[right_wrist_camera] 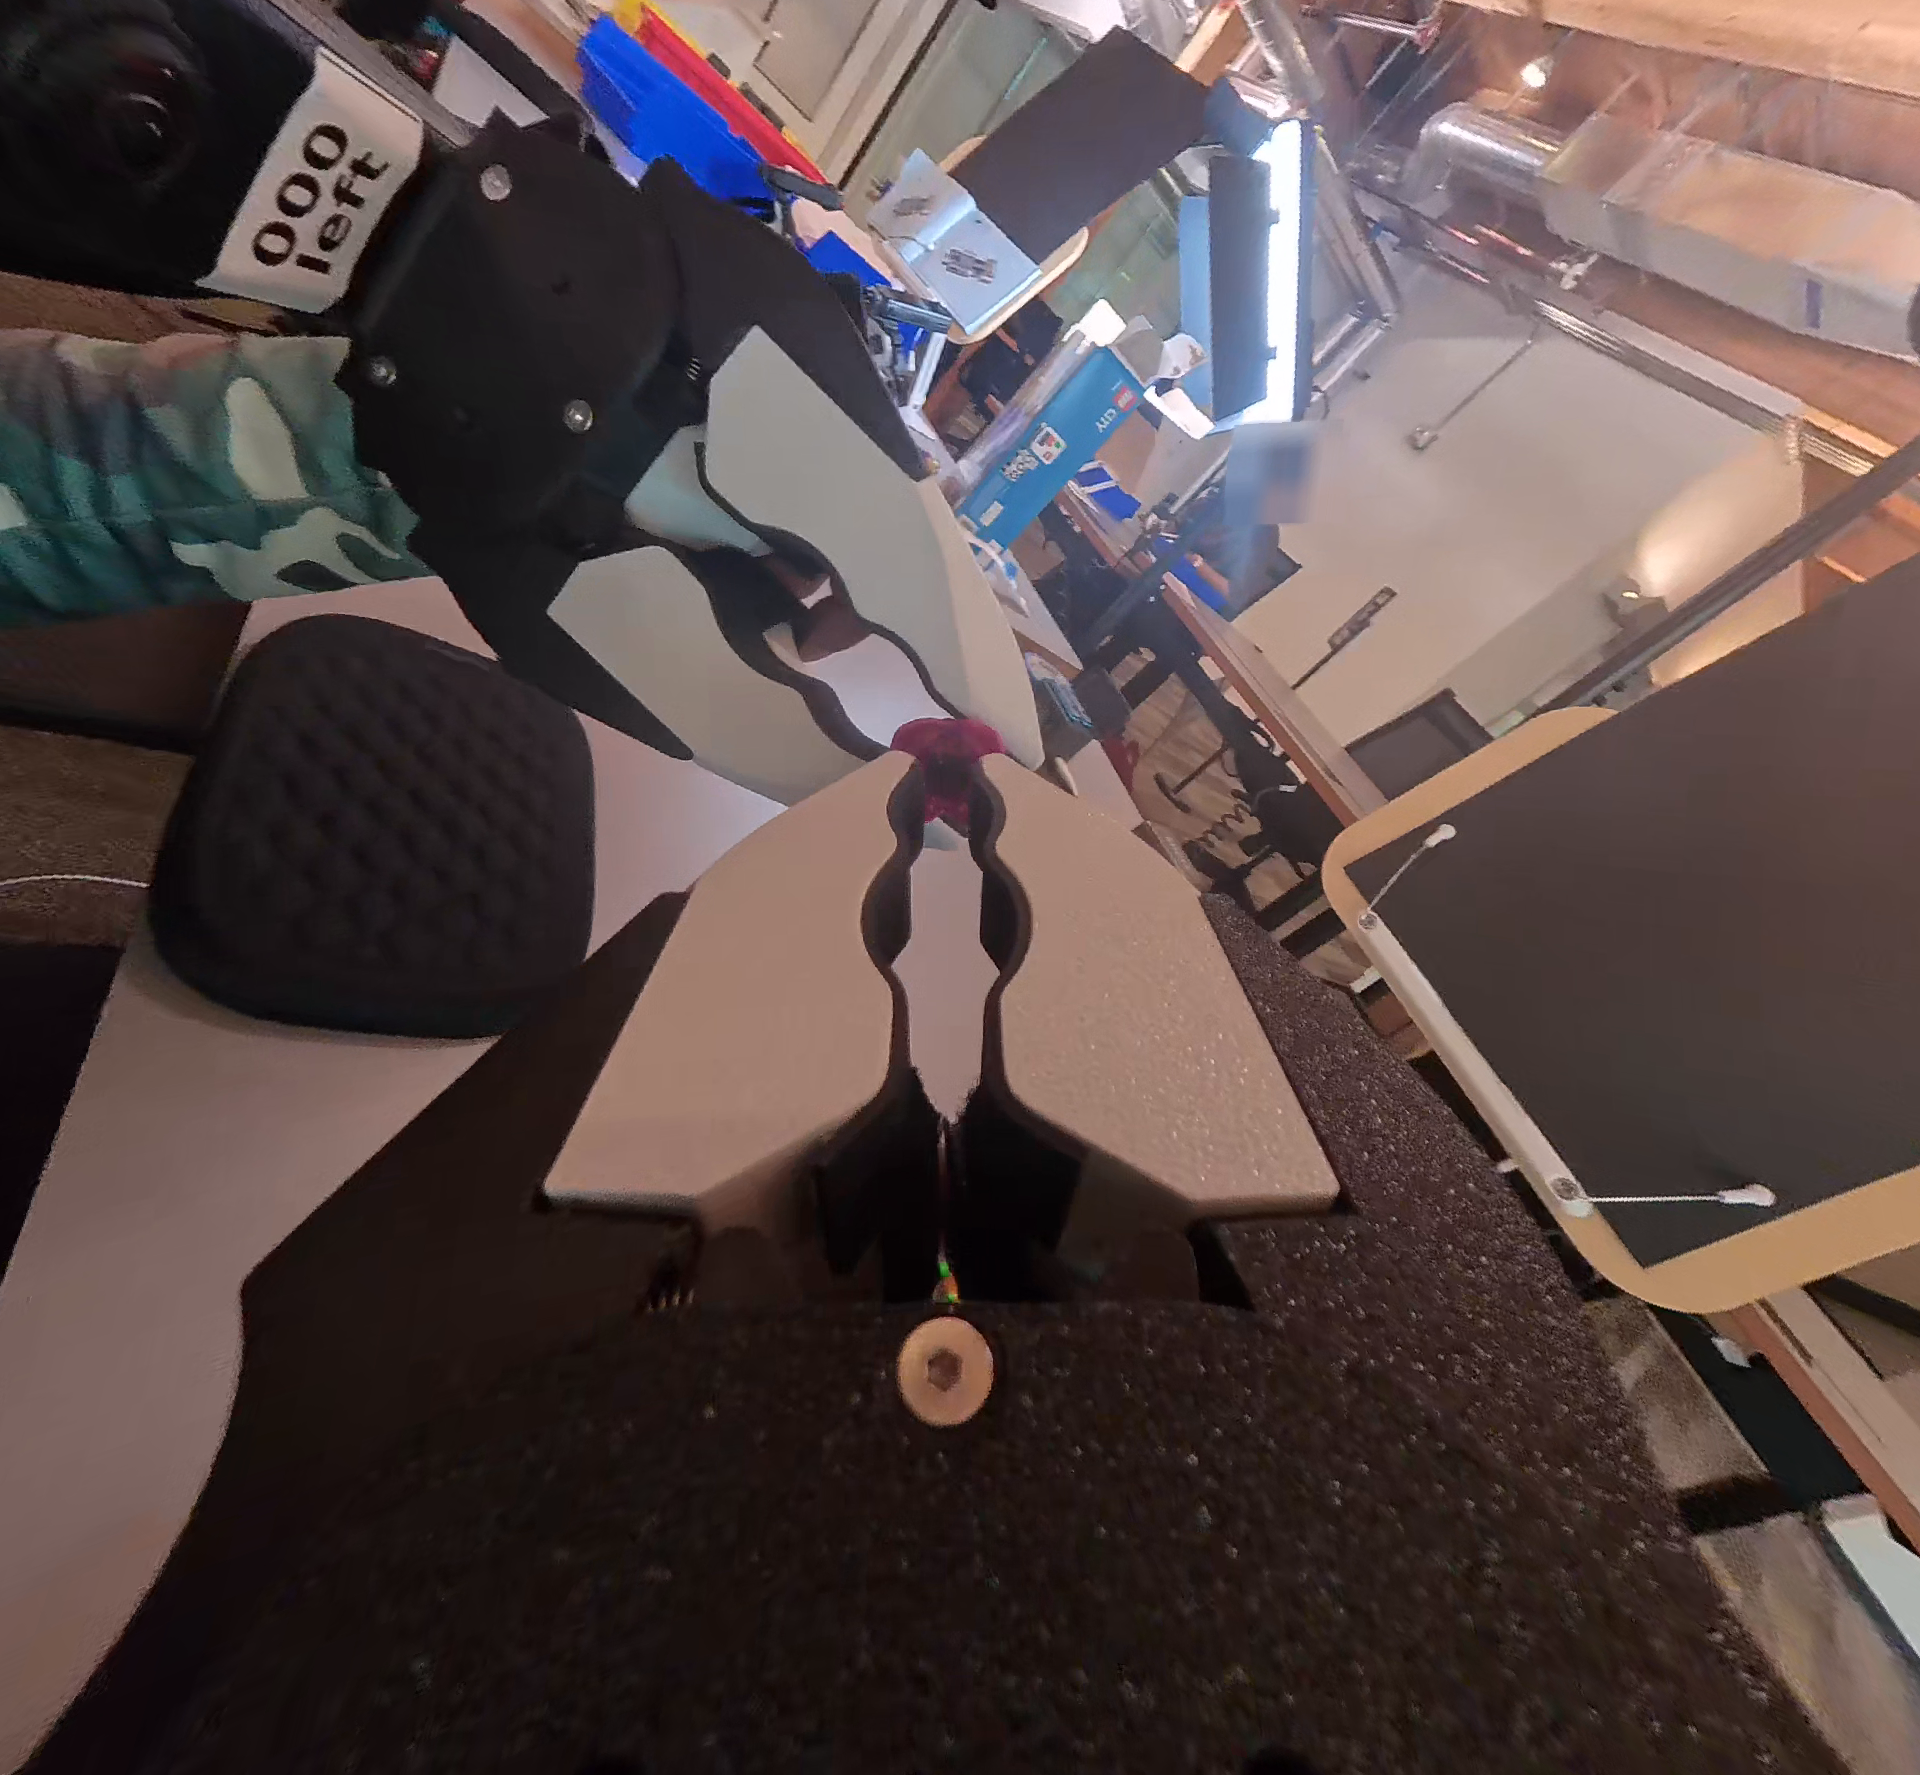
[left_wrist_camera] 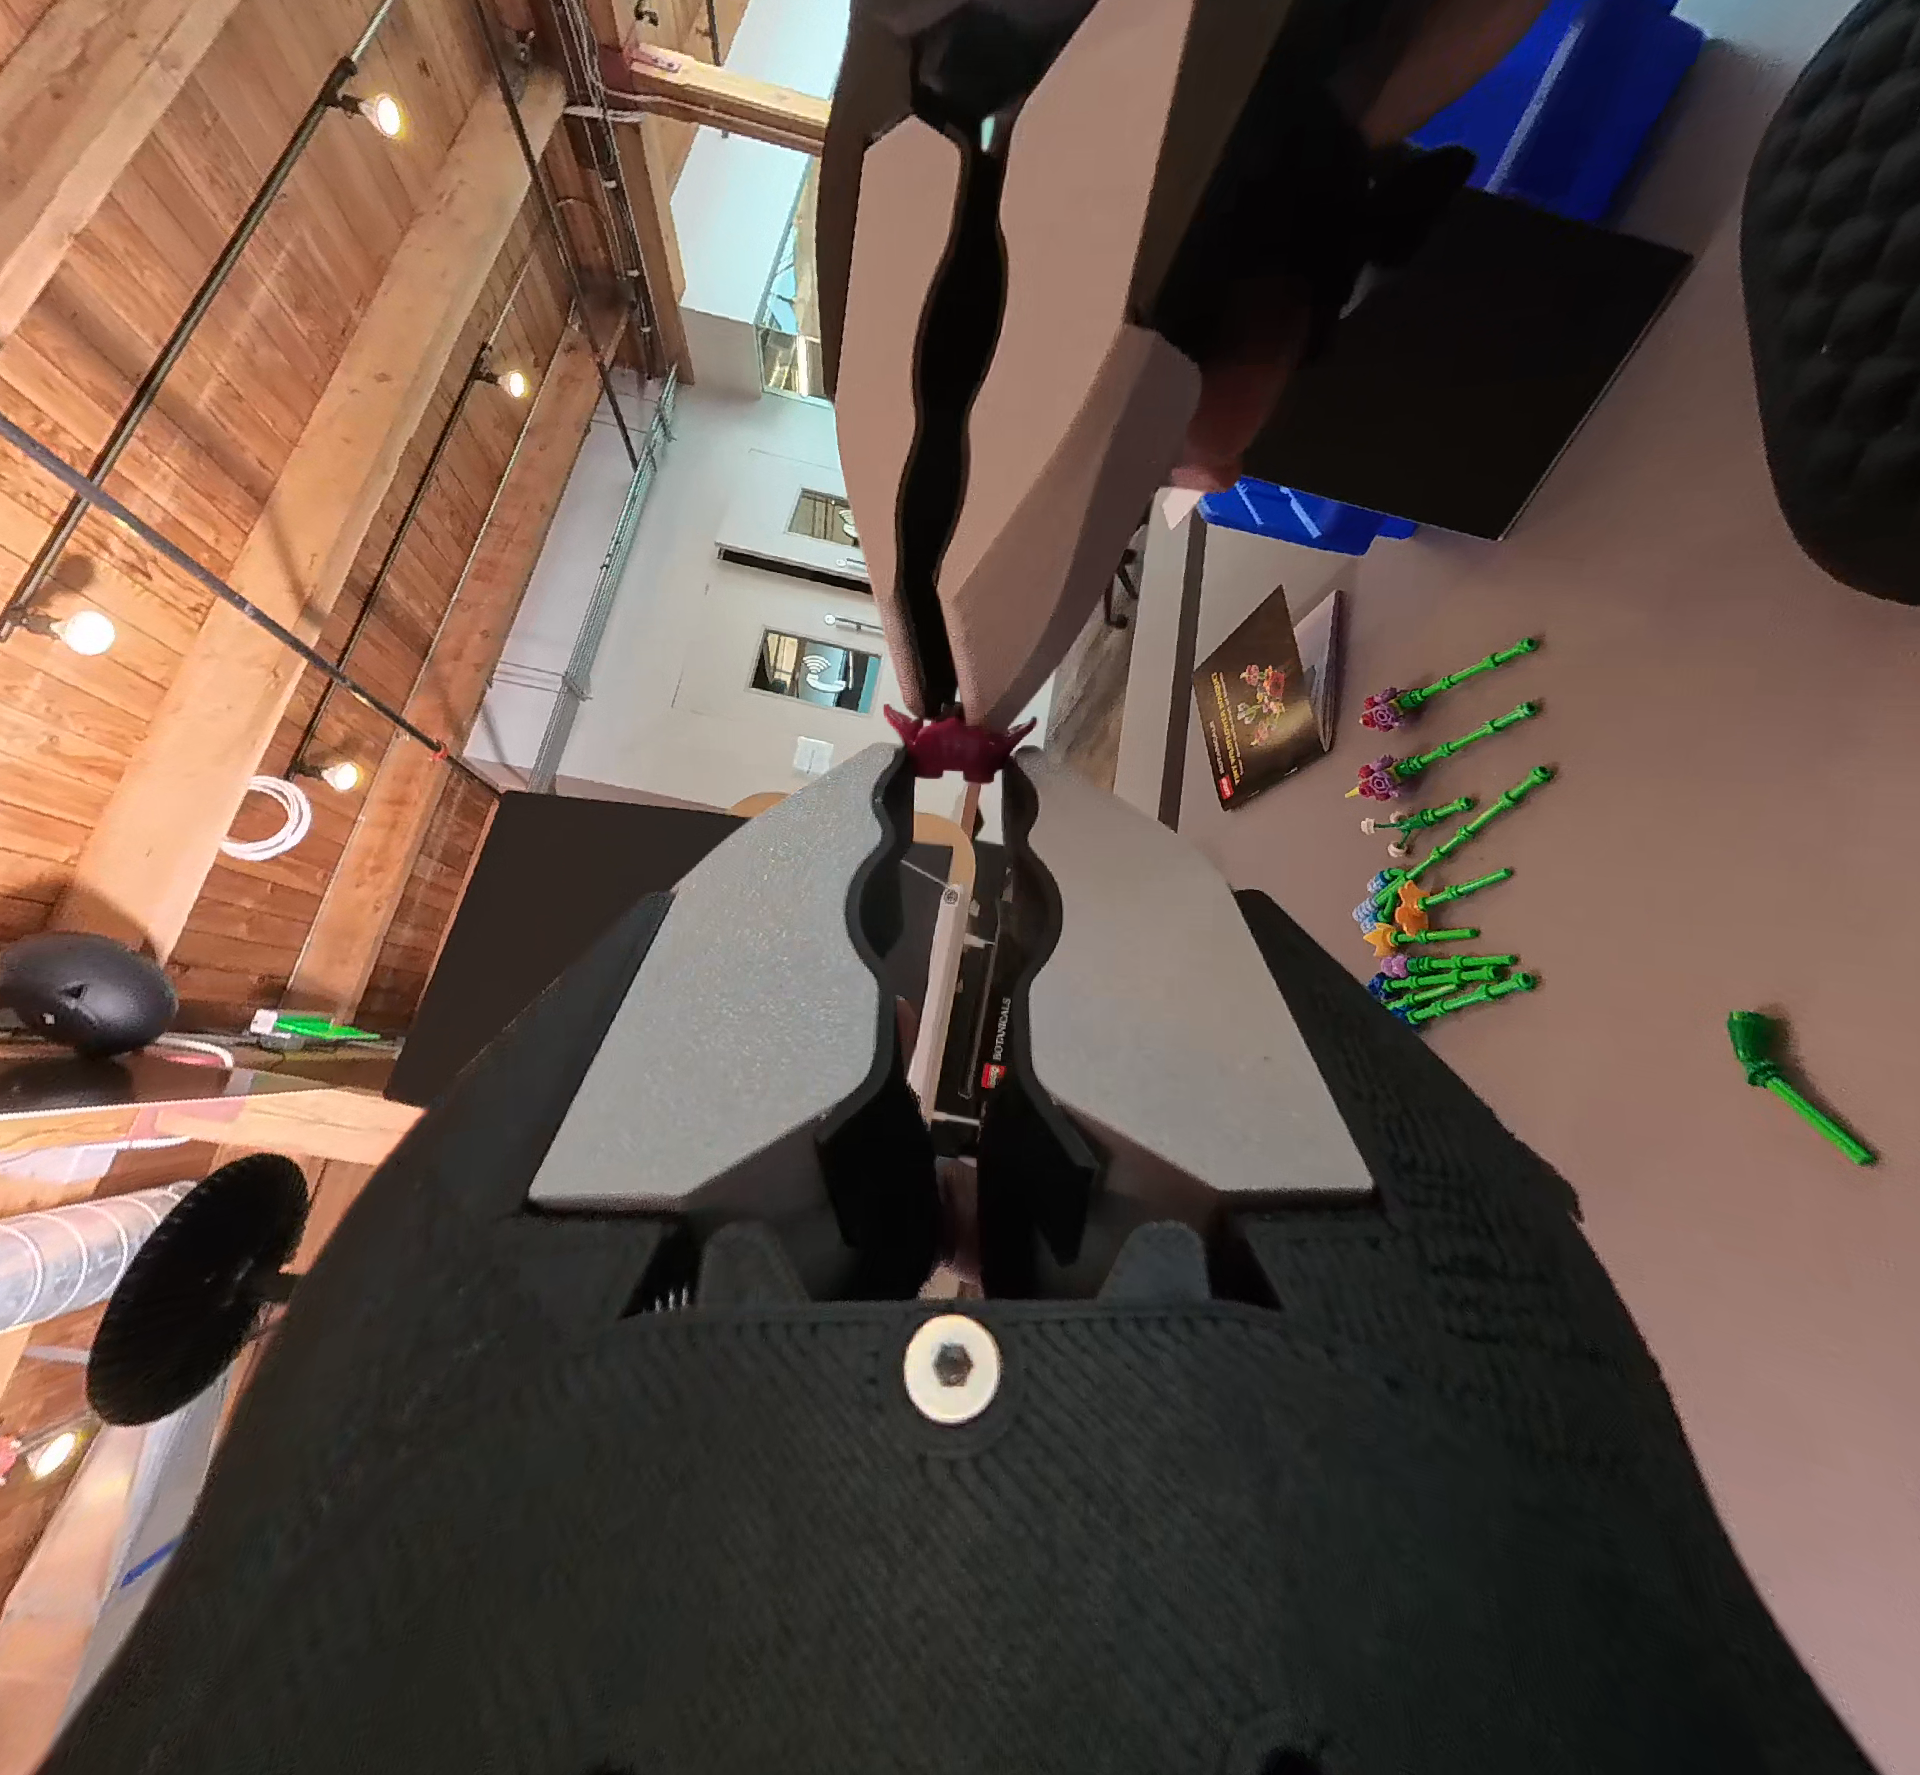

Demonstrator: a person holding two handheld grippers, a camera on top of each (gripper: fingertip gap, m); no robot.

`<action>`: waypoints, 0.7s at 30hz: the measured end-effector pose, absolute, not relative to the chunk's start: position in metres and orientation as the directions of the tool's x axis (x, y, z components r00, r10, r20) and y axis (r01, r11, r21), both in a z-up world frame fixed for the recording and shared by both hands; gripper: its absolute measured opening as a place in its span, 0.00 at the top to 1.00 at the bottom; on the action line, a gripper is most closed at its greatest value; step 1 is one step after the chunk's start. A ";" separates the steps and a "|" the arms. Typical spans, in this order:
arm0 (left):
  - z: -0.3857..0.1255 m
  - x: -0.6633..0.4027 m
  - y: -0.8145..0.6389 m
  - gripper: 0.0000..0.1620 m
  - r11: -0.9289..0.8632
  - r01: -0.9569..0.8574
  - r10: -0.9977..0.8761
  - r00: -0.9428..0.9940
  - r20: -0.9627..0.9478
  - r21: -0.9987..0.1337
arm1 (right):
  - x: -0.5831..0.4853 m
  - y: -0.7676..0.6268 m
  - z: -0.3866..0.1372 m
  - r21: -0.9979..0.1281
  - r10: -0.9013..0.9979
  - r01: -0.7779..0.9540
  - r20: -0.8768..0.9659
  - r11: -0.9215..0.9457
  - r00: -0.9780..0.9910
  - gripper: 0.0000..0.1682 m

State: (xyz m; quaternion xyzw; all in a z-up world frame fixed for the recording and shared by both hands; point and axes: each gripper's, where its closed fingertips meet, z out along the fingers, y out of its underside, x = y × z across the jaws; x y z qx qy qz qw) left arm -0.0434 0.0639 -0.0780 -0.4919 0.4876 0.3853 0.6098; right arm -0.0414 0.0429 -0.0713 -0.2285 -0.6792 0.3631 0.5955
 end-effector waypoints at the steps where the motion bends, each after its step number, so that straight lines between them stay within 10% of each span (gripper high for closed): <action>1: -0.079 -0.043 0.063 0.90 0.227 -0.948 -0.015 0.226 -0.974 -0.223 | -0.041 0.042 -0.072 -0.770 0.744 -0.122 0.637 0.626 -0.202 0.95; 16: -0.075 -0.043 0.066 0.92 0.224 -0.833 -0.139 0.487 -0.862 -0.506 | -0.042 0.042 -0.061 -0.479 0.490 -0.131 0.869 0.868 0.070 0.97; 21: -0.071 -0.043 0.066 0.92 0.234 -0.831 -0.108 0.493 -0.863 -0.504 | -0.042 0.043 -0.057 -0.613 0.630 -0.202 0.776 0.764 0.028 0.96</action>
